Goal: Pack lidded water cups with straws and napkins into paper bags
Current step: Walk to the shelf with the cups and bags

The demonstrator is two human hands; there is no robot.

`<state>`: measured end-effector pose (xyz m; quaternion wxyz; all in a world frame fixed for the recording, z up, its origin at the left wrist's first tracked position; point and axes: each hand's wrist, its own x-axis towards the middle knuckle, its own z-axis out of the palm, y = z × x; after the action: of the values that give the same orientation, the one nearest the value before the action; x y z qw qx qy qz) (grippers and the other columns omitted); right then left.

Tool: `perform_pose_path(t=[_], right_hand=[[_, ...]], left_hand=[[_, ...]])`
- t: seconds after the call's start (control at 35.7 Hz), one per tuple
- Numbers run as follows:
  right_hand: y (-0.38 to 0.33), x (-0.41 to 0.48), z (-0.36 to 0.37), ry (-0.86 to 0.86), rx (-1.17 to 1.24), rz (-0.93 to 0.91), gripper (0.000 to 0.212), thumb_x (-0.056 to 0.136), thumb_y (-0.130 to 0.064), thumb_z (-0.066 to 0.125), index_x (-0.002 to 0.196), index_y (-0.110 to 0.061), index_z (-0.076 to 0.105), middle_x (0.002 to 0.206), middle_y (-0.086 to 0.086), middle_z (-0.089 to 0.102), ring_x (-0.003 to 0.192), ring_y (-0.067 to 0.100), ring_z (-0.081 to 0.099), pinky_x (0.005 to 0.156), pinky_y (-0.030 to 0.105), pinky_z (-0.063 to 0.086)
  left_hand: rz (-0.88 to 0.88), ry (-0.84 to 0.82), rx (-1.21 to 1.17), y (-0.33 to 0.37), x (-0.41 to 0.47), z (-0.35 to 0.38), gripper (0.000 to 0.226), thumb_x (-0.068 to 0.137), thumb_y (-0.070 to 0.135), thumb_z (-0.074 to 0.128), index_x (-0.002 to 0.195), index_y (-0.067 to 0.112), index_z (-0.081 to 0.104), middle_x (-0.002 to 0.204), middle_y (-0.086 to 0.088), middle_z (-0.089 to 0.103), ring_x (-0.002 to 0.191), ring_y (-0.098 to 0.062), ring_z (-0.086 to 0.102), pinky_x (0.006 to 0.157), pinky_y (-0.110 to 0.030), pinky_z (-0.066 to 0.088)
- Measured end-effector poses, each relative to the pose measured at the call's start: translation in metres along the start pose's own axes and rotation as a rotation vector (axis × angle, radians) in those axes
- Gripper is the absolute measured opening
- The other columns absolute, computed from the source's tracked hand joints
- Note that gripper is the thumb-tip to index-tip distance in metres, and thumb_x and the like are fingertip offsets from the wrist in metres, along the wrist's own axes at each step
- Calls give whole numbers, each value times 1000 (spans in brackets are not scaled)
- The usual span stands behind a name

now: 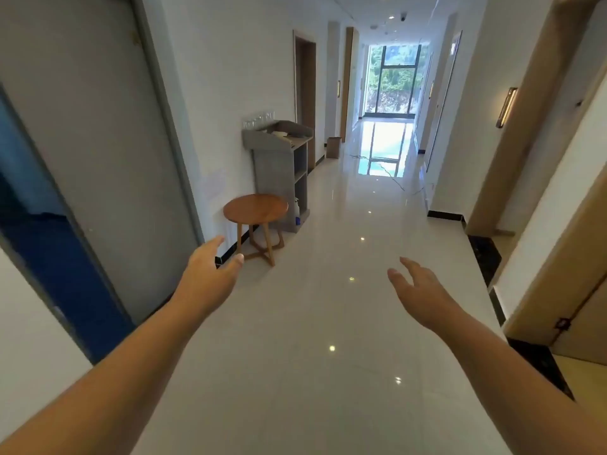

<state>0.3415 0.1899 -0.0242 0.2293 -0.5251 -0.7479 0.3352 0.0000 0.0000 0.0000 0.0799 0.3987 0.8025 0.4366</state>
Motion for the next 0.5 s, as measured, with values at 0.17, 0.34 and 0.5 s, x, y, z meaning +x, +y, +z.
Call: perform_pose_path(t=[0.17, 0.34, 0.5], right_hand=[[-38, 86, 28, 22, -79, -10, 72, 106, -64, 45, 168, -34, 27, 175, 3, 24, 160, 26, 26, 127, 50, 26], [-48, 158, 30, 65, -79, -13, 72, 106, -66, 43, 168, -34, 26, 175, 2, 25, 161, 25, 25, 126, 51, 27], [-28, 241, 17, 142, -64, 58, 71, 107, -65, 42, 168, -33, 28, 174, 4, 28, 159, 26, 28, 126, 50, 28]], left_hand=[[-19, -50, 56, -23, 89, 8, 72, 99, 51, 60, 163, 32, 32, 169, -1, 33, 154, -26, 35, 123, -56, 34], [52, -148, 23, -14, 182, 46, 76, 100, 50, 63, 165, 33, 28, 170, -1, 31, 154, -25, 35, 123, -52, 35], [124, -188, 17, -3, 274, 110, 75, 99, 53, 63, 163, 37, 27, 167, 4, 35, 145, -18, 44, 106, -37, 41]])
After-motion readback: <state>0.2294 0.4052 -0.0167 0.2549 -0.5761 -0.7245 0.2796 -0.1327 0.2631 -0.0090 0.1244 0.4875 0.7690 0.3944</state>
